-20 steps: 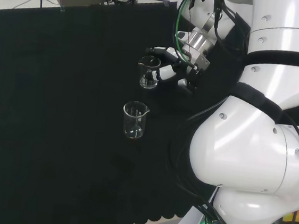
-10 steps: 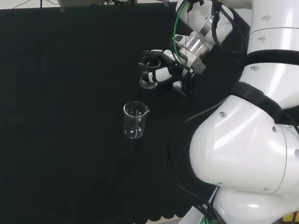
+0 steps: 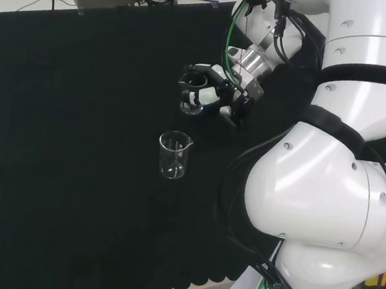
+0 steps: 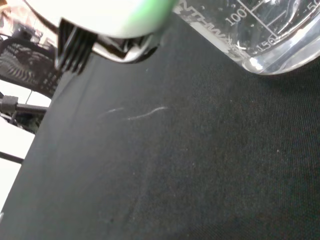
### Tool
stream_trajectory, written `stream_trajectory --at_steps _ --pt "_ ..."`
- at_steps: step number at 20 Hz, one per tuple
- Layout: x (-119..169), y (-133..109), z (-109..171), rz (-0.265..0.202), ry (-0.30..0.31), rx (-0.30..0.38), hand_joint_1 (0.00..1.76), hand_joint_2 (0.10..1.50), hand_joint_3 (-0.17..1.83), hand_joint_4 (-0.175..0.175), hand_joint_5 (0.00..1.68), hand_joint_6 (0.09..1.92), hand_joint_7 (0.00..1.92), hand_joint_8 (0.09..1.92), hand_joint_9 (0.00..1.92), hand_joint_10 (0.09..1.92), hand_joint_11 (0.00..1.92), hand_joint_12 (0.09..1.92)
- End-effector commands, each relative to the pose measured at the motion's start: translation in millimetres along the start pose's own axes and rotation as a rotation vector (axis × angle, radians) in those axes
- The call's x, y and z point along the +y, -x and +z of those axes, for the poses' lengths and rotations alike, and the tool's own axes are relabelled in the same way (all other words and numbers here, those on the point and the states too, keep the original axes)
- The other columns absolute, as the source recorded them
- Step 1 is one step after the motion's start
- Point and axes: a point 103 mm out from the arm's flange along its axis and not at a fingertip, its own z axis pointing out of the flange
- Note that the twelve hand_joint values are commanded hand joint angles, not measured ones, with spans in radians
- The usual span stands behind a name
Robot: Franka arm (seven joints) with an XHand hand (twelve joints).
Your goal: Pick up the beaker on the right.
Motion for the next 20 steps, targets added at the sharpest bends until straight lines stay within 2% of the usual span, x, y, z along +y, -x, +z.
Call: stream_trajectory --at_steps 1,3,6,9,12,15,17,18,19,20 --pt "-0.9 2.3 -2.0 0.005 0.027 0.007 1.06 0.5 0.73 -0.02 0.41 0.5 0.41 0.75 0.56 0.58 0.13 1.33" --pt "-1.5 4.5 -2.4 0.01 0.028 0.008 1.07 0.5 0.73 -0.019 0.38 0.68 0.41 0.76 0.57 0.58 0.14 1.33" --pt "-0.8 6.4 0.9 0.023 0.021 0.0 1.09 0.5 0.73 -0.018 0.37 0.8 0.42 0.76 0.58 0.58 0.15 1.33" --pt "-0.2 5.3 5.6 0.018 0.004 0.005 1.12 0.51 0.74 -0.018 0.37 0.86 0.42 0.77 0.58 0.58 0.17 1.33" --pt "1.6 6.5 8.6 0.034 0.008 0.0 1.13 0.51 0.74 -0.018 0.37 0.89 0.42 0.77 0.58 0.58 0.18 1.33" --pt "4.7 0.6 13.8 0.047 0.059 -0.008 1.13 0.54 0.75 -0.012 0.44 0.96 0.45 0.77 0.62 0.59 0.22 1.32" --pt "3.2 -1.4 7.3 0.059 0.144 0.004 1.09 0.8 0.47 0.044 0.81 0.99 0.67 0.76 0.81 0.56 0.48 1.23" --pt "2.3 -3.6 3.6 0.06 0.18 0.005 1.08 0.89 0.35 0.062 0.92 0.97 0.77 0.73 0.89 0.51 0.57 1.18" --pt "1.9 -8.0 -0.3 0.057 0.21 -0.001 1.1 0.91 0.27 0.039 1.04 0.85 0.96 0.69 1.06 0.49 0.83 1.08" --pt "2.1 -12.1 -3.5 0.048 0.221 -0.019 1.12 0.9 0.25 0.037 1.15 0.71 1.15 0.61 1.23 0.42 1.06 0.95"
